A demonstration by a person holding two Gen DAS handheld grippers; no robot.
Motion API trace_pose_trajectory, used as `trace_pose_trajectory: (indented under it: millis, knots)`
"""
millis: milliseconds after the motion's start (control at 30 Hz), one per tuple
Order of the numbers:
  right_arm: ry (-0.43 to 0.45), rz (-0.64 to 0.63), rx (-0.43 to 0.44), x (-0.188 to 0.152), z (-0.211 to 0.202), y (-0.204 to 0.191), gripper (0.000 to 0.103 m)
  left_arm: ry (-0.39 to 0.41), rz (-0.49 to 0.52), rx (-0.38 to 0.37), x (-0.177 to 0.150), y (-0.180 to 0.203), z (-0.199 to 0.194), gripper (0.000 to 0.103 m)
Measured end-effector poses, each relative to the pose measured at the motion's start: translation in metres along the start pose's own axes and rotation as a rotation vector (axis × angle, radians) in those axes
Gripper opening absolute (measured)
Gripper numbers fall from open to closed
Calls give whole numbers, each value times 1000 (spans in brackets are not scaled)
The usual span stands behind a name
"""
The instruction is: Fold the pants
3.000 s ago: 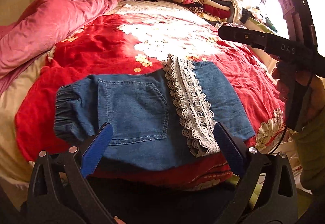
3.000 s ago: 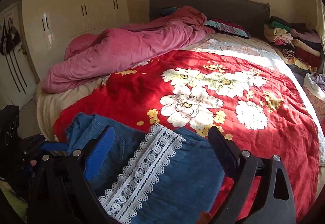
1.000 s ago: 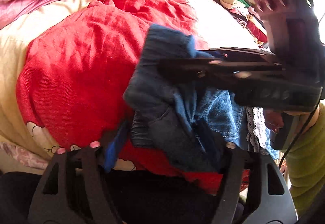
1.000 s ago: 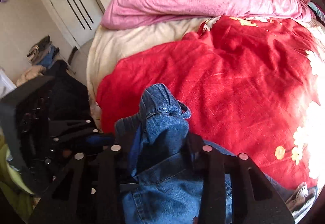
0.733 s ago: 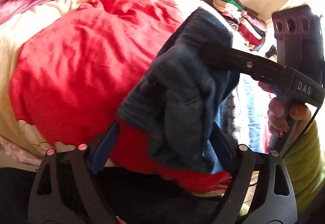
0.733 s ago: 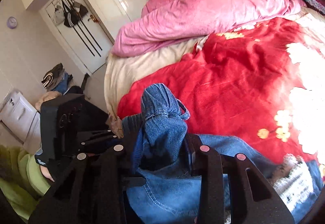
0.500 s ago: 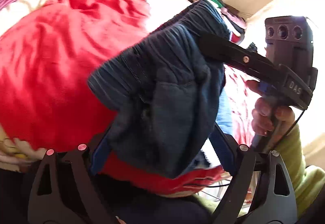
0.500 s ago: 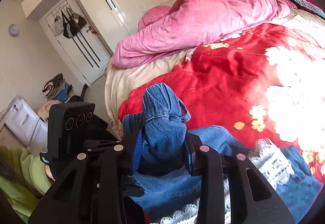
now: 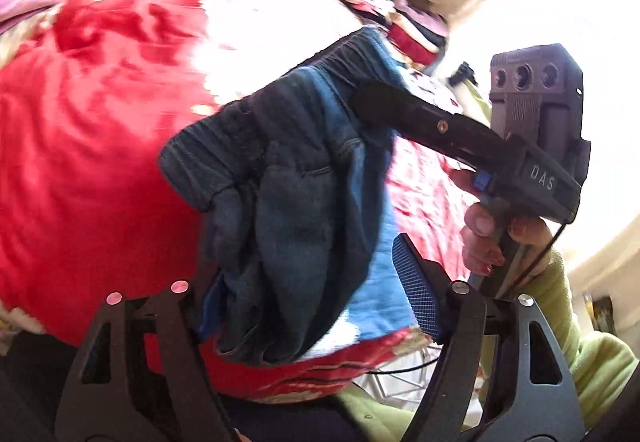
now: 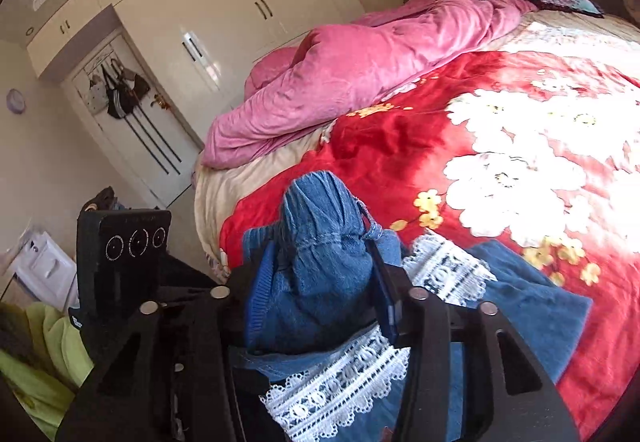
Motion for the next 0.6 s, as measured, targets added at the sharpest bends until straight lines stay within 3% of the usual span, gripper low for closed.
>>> trace_pose_trajectory:
  millis: [67,133,200,300,433,567,600]
  knots:
    - [58,40,-40,-7,-24,12,70,-46,41,-44,-6,13,12,79]
    - [99,87,-86,-19,-47,27,72,-90,91,-68,-14,23,24,80]
    - [98,125,-159,-32,-62,41,74,-121,130,-55,-21,29,35,80]
    - [79,150,-201,-46,-68,46,74,-159,157,-61,-29,37,48,80]
    - [-9,120,-249,-57,-46,43,75,-175,194,-21,-33,40,57,81]
    - [-157,31,-529,-80,-21,67,73,-176,186,-19,-43,43,53,81]
    - [-164,37,-532,-83,-19,73,73,-175,186,-22,-43,44,53,81]
Point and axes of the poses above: each gripper's, at about its wrist camera, not at the fingertips, and z roughly the way its jaws point, y to its right, x to its top, the point moved 4 cm from there along z, roughly the way its jaws point
